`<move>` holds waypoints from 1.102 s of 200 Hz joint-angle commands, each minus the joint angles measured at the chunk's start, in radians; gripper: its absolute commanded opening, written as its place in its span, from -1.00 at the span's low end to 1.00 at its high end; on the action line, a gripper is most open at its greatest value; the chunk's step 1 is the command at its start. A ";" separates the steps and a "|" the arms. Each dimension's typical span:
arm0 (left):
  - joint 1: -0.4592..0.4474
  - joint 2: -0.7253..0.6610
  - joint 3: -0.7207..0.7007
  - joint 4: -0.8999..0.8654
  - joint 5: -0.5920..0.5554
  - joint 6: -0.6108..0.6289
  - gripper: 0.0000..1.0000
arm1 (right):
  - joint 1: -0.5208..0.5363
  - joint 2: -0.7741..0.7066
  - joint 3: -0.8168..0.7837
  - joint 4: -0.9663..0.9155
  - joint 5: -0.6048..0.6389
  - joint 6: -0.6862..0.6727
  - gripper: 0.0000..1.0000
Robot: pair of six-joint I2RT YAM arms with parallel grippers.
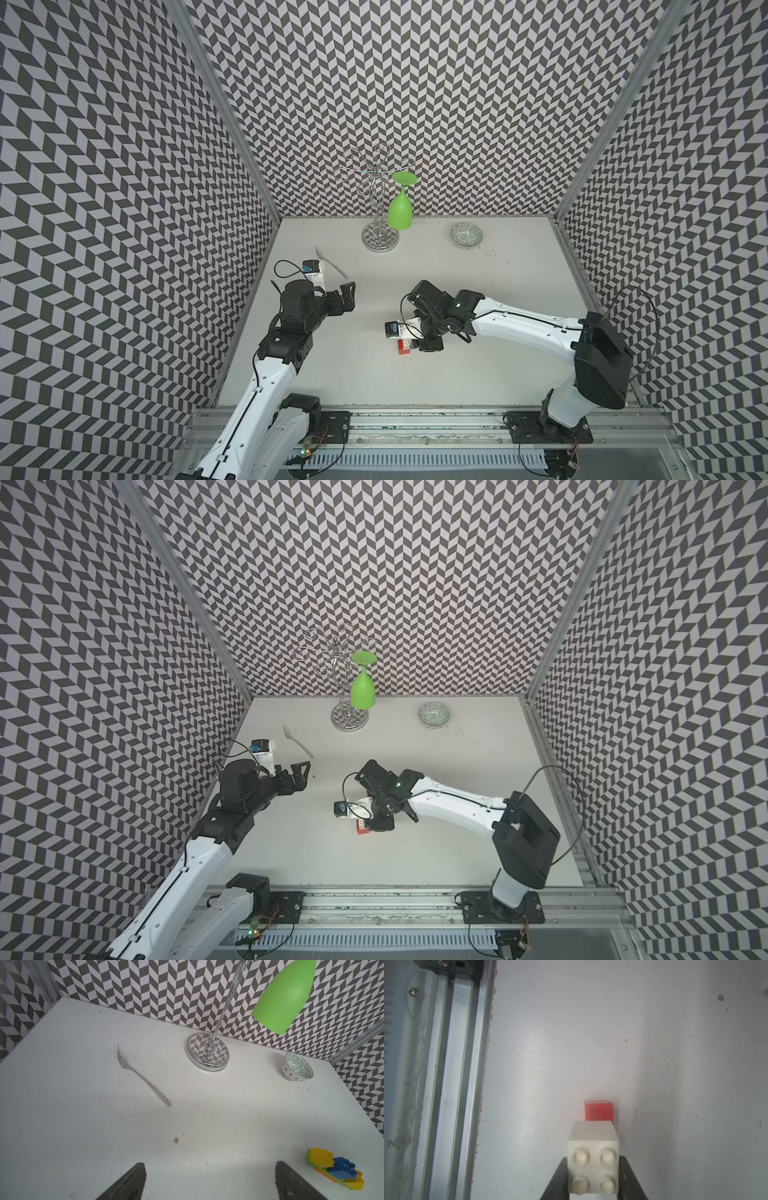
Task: Assemble a fork with lego
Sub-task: Assemble the lego brick with the lego brick.
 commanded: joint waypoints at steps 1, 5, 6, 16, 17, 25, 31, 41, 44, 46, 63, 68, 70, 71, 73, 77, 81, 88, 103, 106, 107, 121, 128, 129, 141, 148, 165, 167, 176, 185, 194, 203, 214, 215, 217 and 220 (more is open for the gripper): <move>0.007 -0.012 -0.014 0.024 -0.021 0.005 0.97 | 0.009 0.043 0.040 0.043 -0.012 0.019 -1.00; 0.007 -0.012 -0.015 0.024 -0.020 0.006 0.97 | 0.009 0.048 0.042 0.042 -0.012 0.020 -1.00; 0.006 -0.012 -0.016 0.024 -0.021 0.006 0.97 | 0.009 0.049 0.042 0.043 -0.012 0.019 -1.00; 0.006 -0.013 -0.016 0.024 -0.020 0.007 0.97 | 0.009 0.055 0.044 0.048 -0.011 0.020 -1.00; 0.007 -0.013 -0.017 0.024 -0.019 0.006 0.97 | 0.008 0.056 0.044 0.048 -0.011 0.020 -1.00; 0.007 -0.012 -0.017 0.026 -0.017 0.008 0.97 | 0.010 0.059 0.045 0.052 -0.015 0.020 -1.00; 0.007 -0.012 -0.019 0.027 -0.017 0.008 0.97 | 0.010 0.062 0.046 0.052 -0.017 0.020 -1.00; 0.007 -0.012 -0.020 0.030 -0.014 0.008 0.97 | 0.011 0.067 0.050 0.054 -0.015 0.020 -1.00; 0.007 -0.012 -0.020 0.031 -0.013 0.009 0.97 | 0.010 0.069 0.050 0.054 -0.015 0.020 -1.00; 0.007 -0.012 -0.020 0.031 -0.012 0.009 0.97 | 0.010 0.070 0.051 0.053 -0.015 0.020 -1.00; 0.006 -0.012 -0.020 0.032 -0.010 0.010 0.97 | 0.010 0.076 0.051 0.054 -0.008 0.021 -1.00; 0.007 -0.012 -0.020 0.032 -0.009 0.009 0.97 | 0.010 0.077 0.050 0.054 -0.005 0.021 -1.00; 0.007 -0.012 -0.021 0.032 -0.008 0.009 0.97 | 0.011 0.078 0.050 0.055 -0.004 0.020 -1.00; 0.007 -0.012 -0.020 0.032 -0.009 0.009 0.97 | 0.010 0.078 0.050 0.055 -0.003 0.020 -1.00; 0.007 -0.012 -0.021 0.032 -0.009 0.009 0.97 | 0.010 0.078 0.050 0.056 -0.002 0.020 -1.00; 0.007 -0.012 -0.021 0.032 -0.007 0.009 0.97 | 0.010 0.079 0.050 0.056 -0.001 0.019 -1.00; 0.006 -0.011 -0.021 0.032 -0.007 0.011 0.97 | 0.010 0.081 0.050 0.056 0.000 0.018 -1.00; 0.007 -0.012 -0.022 0.033 -0.006 0.011 0.97 | 0.010 0.084 0.049 0.056 0.003 0.017 -1.00; 0.007 -0.012 -0.022 0.034 -0.002 0.011 0.97 | 0.010 0.092 0.049 0.056 0.005 0.010 -1.00; 0.006 -0.011 -0.022 0.034 -0.001 0.011 0.97 | 0.011 0.094 0.050 0.056 0.005 0.009 -1.00; 0.007 -0.011 -0.022 0.034 0.000 0.011 0.97 | 0.010 0.094 0.050 0.056 0.005 0.008 -1.00; 0.007 -0.012 -0.022 0.034 -0.001 0.011 0.97 | 0.010 0.101 0.052 0.054 0.003 0.003 -1.00; 0.007 -0.011 -0.022 0.034 -0.001 0.012 0.97 | 0.010 0.104 0.052 0.051 0.006 -0.002 -1.00; 0.007 -0.011 -0.022 0.034 -0.001 0.011 0.97 | 0.010 0.104 0.052 0.050 0.007 -0.003 -1.00; 0.007 -0.012 -0.024 0.034 0.001 0.011 0.97 | 0.011 0.109 0.053 0.048 0.016 -0.004 -1.00; 0.007 -0.011 -0.022 0.034 0.000 0.011 0.97 | 0.010 0.111 0.053 0.045 0.020 -0.007 -1.00; 0.007 -0.011 -0.024 0.034 0.002 0.011 0.97 | 0.011 0.113 0.052 0.041 0.026 -0.015 -1.00; 0.006 -0.011 -0.024 0.034 0.002 0.011 0.97 | 0.011 0.113 0.052 0.040 0.027 -0.014 -1.00; 0.007 -0.010 -0.023 0.034 0.003 0.011 0.97 | 0.010 0.116 0.054 0.035 0.029 -0.018 -1.00; 0.007 -0.011 -0.023 0.034 0.004 0.011 0.97 | 0.009 0.123 0.061 0.022 0.031 -0.021 -1.00; 0.007 -0.012 -0.022 0.034 0.004 0.012 0.97 | 0.008 0.136 0.072 0.004 0.037 -0.020 -1.00; 0.007 -0.012 -0.024 0.034 0.005 0.012 0.97 | 0.009 0.152 0.088 -0.025 0.048 -0.021 -1.00; 0.007 -0.012 -0.022 0.034 0.004 0.012 0.97 | 0.008 0.175 0.104 -0.063 0.067 -0.017 -1.00; 0.007 -0.012 -0.022 0.034 0.004 0.012 0.97 | 0.008 0.177 0.105 -0.067 0.069 -0.017 -1.00; 0.007 -0.012 -0.023 0.034 0.004 0.012 0.97 | 0.009 0.182 0.107 -0.074 0.073 -0.016 -1.00; 0.006 -0.012 -0.022 0.034 0.004 0.012 0.97 | 0.009 0.188 0.110 -0.085 0.081 -0.017 -1.00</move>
